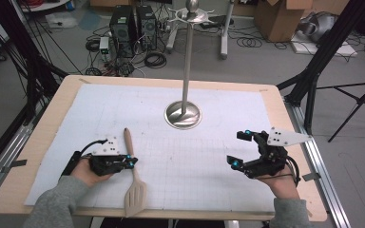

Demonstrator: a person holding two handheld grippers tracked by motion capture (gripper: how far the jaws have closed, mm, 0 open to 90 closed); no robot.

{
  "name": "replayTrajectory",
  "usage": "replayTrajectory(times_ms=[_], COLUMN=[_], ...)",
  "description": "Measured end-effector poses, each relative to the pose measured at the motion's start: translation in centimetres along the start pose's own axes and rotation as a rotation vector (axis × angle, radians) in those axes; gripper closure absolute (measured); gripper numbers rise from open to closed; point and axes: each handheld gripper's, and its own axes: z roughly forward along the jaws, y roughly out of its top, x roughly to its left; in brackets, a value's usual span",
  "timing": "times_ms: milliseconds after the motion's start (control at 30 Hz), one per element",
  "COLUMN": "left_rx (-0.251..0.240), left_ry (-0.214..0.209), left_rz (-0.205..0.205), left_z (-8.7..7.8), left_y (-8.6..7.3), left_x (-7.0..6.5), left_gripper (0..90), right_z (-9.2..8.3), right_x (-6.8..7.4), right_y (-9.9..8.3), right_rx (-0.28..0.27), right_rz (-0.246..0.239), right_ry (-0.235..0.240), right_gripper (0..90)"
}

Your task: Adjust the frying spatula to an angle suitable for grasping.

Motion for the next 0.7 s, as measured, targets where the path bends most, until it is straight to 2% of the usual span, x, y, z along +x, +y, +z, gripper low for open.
replayTrajectory(times_ms=[67, 100, 233, 300, 333, 433, 533, 600, 633, 700], left_rx=[-0.004, 0.002, 0.026, 0.018, 0.011, -0.027, -0.032, -0.018, -0.022, -0.032], left_ry=[0.029, 0.025, 0.07, 0.075, 0.083, 0.073, 0.069, 0.074, 0.073, 0.063], left_rz=[-0.014, -0.019, -0.046, -0.067, -0.064, -0.053, -0.054, -0.046, -0.055, -0.045], left_z=[-0.2, -0.3, -0.2, -0.3, -0.4, -0.6, -0.5, -0.4, -0.4, -0.5], left_y=[-0.1, -0.2, -0.7, -0.8, -0.8, -0.6, -0.5, -0.6, -0.7, -0.7], left_x=[0.5, 0.8, 2.0, 2.4, 2.6, 2.7, 2.8, 3.1, 3.2, 3.3], left_gripper=[89.7, 89.7, 89.7, 89.7, 89.7, 89.7, 89.7, 89.7, 89.7, 89.7], right_z=[-0.1, -0.1, -0.2, -0.2, -0.3, -0.5, -0.8, -0.9, -0.9, -0.9], right_x=[0.0, 0.0, 0.2, 0.2, 0.2, 0.2, 0.3, 0.3, 0.4, 0.5], right_y=[0.0, 0.0, -0.1, -0.1, -0.2, -0.3, -0.2, -0.2, -0.2, -0.2], right_rx=[-0.001, -0.004, 0.003, 0.007, 0.009, 0.013, 0.006, 0.003, 0.004, 0.007], right_rz=[0.001, 0.0, 0.001, 0.002, 0.003, 0.01, 0.012, 0.004, 0.007, 0.006], right_ry=[0.0, -0.002, 0.0, 0.0, -0.001, -0.009, -0.014, -0.017, -0.015, -0.017], right_gripper=[7.4, 7.4, 7.4, 7.4, 7.4, 7.4, 7.4, 7.4, 7.4, 7.4])
